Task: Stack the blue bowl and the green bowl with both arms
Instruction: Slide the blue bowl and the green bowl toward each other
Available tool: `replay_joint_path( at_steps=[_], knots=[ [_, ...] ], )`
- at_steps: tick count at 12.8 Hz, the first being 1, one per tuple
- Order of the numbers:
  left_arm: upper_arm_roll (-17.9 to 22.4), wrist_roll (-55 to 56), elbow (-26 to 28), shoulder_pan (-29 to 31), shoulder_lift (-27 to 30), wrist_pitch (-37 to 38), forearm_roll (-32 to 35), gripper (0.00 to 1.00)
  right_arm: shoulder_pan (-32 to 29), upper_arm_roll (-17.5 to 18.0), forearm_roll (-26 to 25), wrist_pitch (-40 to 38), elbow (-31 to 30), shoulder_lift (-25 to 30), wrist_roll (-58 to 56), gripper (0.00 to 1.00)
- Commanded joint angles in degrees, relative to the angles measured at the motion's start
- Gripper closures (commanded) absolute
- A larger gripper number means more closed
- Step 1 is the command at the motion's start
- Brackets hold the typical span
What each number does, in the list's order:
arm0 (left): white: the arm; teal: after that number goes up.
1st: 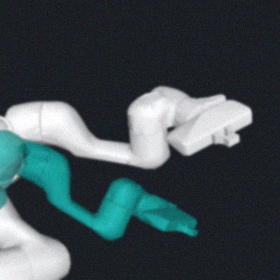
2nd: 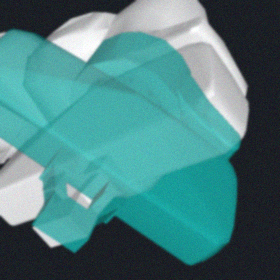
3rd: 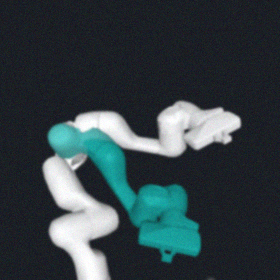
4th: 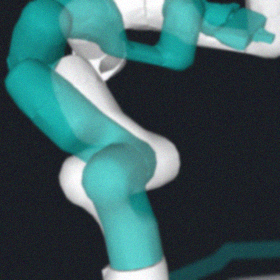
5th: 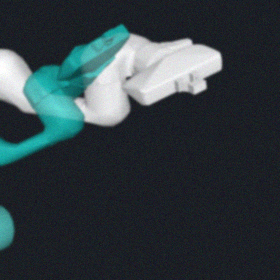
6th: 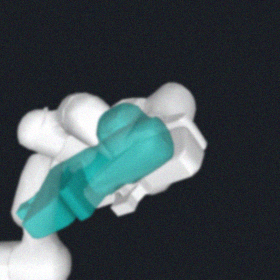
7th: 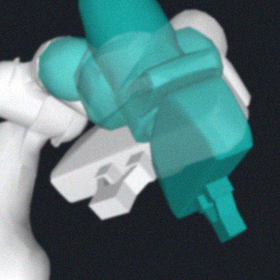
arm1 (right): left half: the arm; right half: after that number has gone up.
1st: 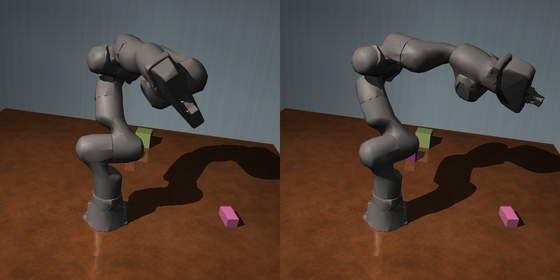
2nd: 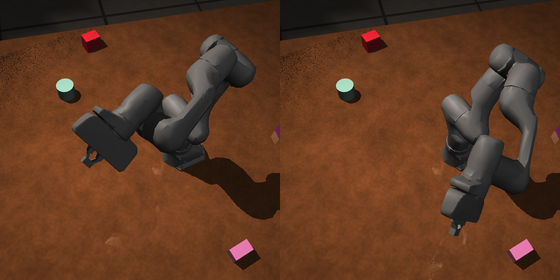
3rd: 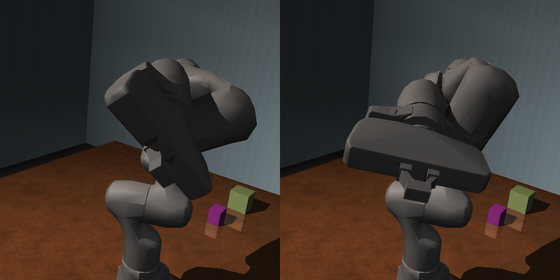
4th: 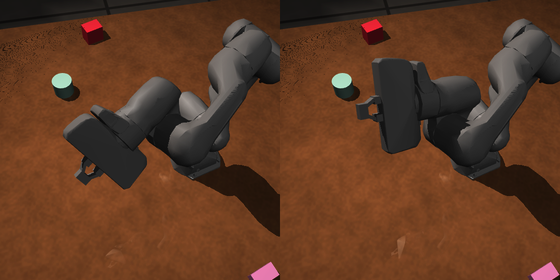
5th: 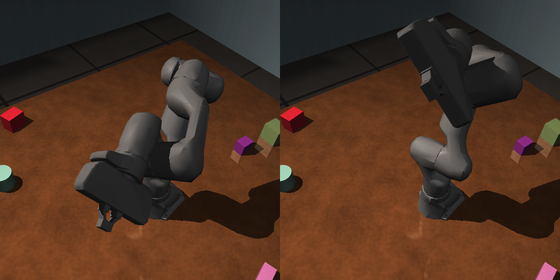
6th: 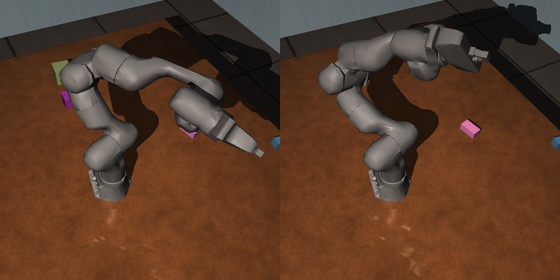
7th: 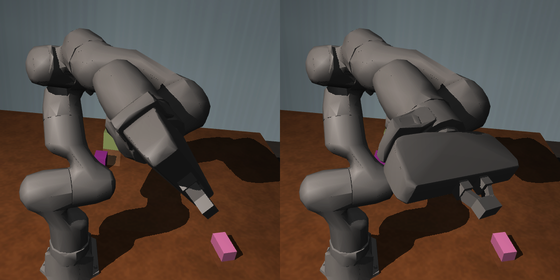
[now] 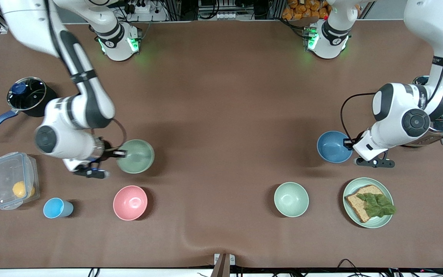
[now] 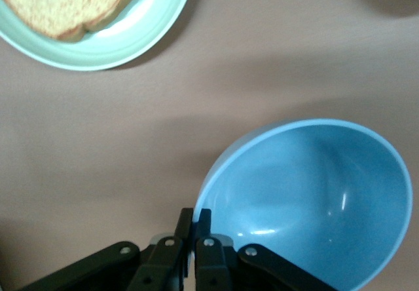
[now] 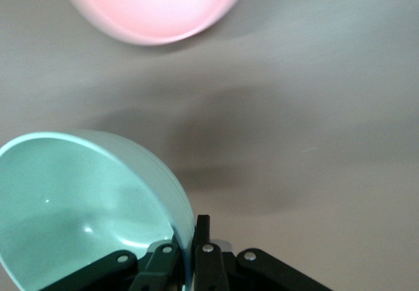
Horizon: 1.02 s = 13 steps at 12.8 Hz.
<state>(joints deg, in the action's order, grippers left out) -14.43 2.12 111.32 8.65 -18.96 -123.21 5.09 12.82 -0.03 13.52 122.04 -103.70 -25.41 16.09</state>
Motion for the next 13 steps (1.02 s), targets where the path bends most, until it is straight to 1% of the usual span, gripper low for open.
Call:
replay_joint_path(
  at_steps=[1,3,4,6,7,9,10,12,13],
  knots=[
    [-2.00,0.25,-5.22,0.14,0.33,6.47,-4.46,1.00,5.88,-0.15,4.23,0.47,2.35,-0.60,10.14,1.00],
    [-3.14,1.30,-6.46,-0.48,-0.02,6.93,-7.02,1.00,9.84,-0.15,5.02,2.92,5.07,-3.14,18.15,1.00],
    [-3.76,3.13,-6.55,-1.09,-0.03,6.93,-7.02,1.00,11.95,-0.15,6.68,4.94,6.65,-4.90,21.23,1.00],
    [-3.77,5.60,-6.46,-3.28,-0.11,7.02,-6.94,1.00,17.21,-0.15,10.72,10.21,9.55,-9.20,26.25,1.00],
    [-3.94,6.39,-6.29,-4.16,-0.11,7.02,-7.02,1.00,20.20,-0.24,11.08,12.58,10.78,-11.66,29.67,1.00],
    [-3.94,9.55,-6.11,-6.62,-0.64,6.93,-7.02,1.00,24.08,-0.15,11.35,19.07,11.50,-15.27,35.04,1.00],
    [-3.94,10.70,-6.03,-7.59,-0.81,6.93,-7.02,1.00,25.31,-0.15,11.44,21.46,11.50,-16.51,37.15,1.00],
    [-4.03,12.90,-5.76,-8.39,-0.99,6.93,-7.02,1.00,26.73,-0.15,11.44,22.01,11.50,-17.22,38.93,1.00],
    [-4.03,13.17,-5.85,-8.74,-1.34,6.93,-7.11,1.00,26.73,-0.15,11.44,21.92,11.50,-17.22,39.54,0.95]
  ],
)
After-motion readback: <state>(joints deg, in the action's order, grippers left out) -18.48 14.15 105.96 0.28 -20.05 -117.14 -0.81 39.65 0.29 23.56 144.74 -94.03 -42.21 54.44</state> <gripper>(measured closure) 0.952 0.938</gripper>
